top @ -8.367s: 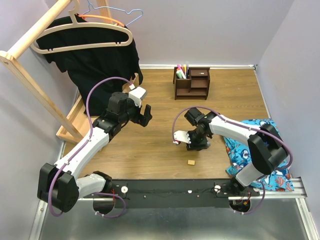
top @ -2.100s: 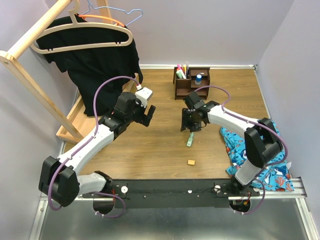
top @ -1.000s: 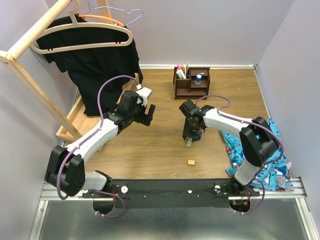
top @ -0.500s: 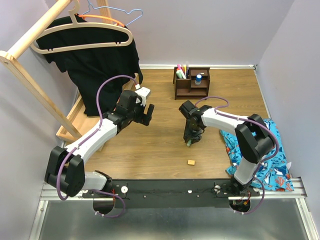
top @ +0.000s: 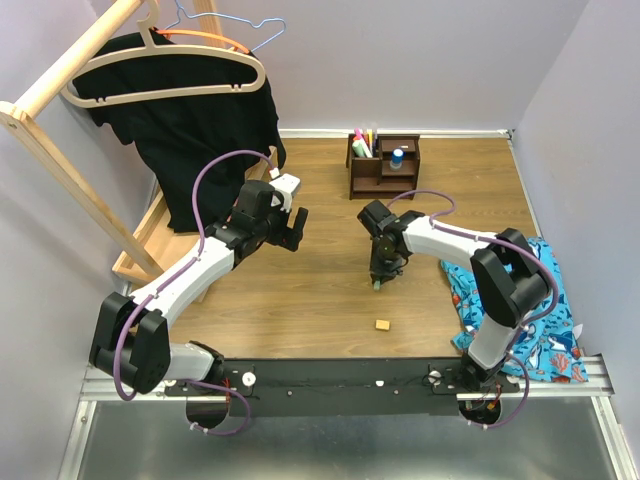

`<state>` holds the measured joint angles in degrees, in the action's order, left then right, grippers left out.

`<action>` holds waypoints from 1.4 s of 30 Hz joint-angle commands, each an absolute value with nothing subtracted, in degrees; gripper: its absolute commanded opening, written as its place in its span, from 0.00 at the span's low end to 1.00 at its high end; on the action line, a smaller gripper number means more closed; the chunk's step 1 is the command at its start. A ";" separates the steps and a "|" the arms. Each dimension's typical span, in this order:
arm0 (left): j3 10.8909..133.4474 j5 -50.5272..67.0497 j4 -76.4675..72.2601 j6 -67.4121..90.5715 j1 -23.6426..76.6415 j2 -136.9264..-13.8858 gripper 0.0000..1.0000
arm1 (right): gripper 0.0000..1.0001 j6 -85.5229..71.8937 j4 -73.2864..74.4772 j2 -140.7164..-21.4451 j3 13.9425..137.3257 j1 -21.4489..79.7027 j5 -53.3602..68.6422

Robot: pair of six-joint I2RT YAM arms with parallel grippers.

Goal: Sort the stationery into containers
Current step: Pick up the stationery from the center of the board, then place the pen in the storage box.

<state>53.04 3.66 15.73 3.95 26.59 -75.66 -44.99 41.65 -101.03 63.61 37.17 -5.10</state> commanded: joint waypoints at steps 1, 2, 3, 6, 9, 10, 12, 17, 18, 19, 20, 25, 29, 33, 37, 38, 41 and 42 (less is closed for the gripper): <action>54.84 4.39 14.24 4.04 26.28 -76.02 0.99 | 0.04 -35.10 32.62 -96.52 60.39 37.00 -5.98; 55.02 4.31 14.15 3.96 26.28 -76.11 0.99 | 0.04 -32.98 30.69 -95.81 58.64 37.00 -7.02; 55.28 4.31 14.06 3.96 26.19 -76.11 0.99 | 0.04 -31.39 26.50 -95.02 57.67 37.00 -8.51; 55.90 4.39 13.80 4.04 25.23 -76.38 0.99 | 0.11 -23.58 17.36 -93.25 54.16 36.74 -12.48; 57.04 4.75 14.06 4.39 24.08 -76.64 0.99 | 0.23 -16.36 11.89 -93.25 52.22 36.56 -13.98; 57.39 5.01 14.24 4.57 23.82 -76.81 0.99 | 0.24 -12.43 10.56 -93.25 51.69 36.65 -13.80; 58.36 5.62 14.41 5.01 22.77 -76.90 0.99 | 0.27 -11.08 6.71 -93.34 50.89 36.56 -16.25; 59.68 8.43 14.59 7.99 19.61 -76.64 0.99 | 0.55 -8.88 2.46 -93.08 50.18 36.12 -15.65; 59.94 8.96 14.68 8.69 18.29 -76.64 0.99 | 0.58 -9.14 3.77 -92.73 50.36 36.12 -15.12; 60.03 9.66 14.76 9.05 17.76 -76.38 0.99 | 0.59 -9.66 4.56 -91.77 50.54 35.95 -14.68; 60.12 9.67 14.68 9.14 17.32 -76.12 0.99 | 0.60 -9.84 5.27 -91.15 50.36 36.12 -14.42; 58.45 8.88 14.33 8.53 16.96 -74.27 0.99 | 0.60 -10.11 7.12 -87.37 47.82 36.04 -14.24; 56.34 9.31 13.89 9.05 16.96 -72.51 0.99 | 0.59 -10.02 7.29 -85.61 45.62 35.95 -11.26; 54.85 8.97 13.54 9.05 17.05 -71.81 0.99 | 0.57 -9.32 7.29 -85.34 44.56 35.77 -8.53; 54.41 8.44 12.92 8.62 17.75 -71.63 0.99 | 0.57 -8.44 7.21 -86.57 44.91 35.51 -8.00; 54.32 8.35 12.92 8.35 18.01 -71.46 0.99 | 0.57 -8.26 7.29 -86.83 45.17 35.51 -7.48; 54.05 8.17 12.92 8.35 18.28 -71.28 0.99 | 0.57 -8.00 7.38 -88.15 45.88 35.51 -6.86; 53.88 8.17 12.83 8.35 18.37 -71.19 0.99 | 0.56 -8.00 7.30 -88.42 45.97 35.42 -6.94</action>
<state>54.83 7.97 14.24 8.40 17.78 -72.95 -9.08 7.29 -86.50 45.15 35.88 -8.97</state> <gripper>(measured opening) 0.988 0.572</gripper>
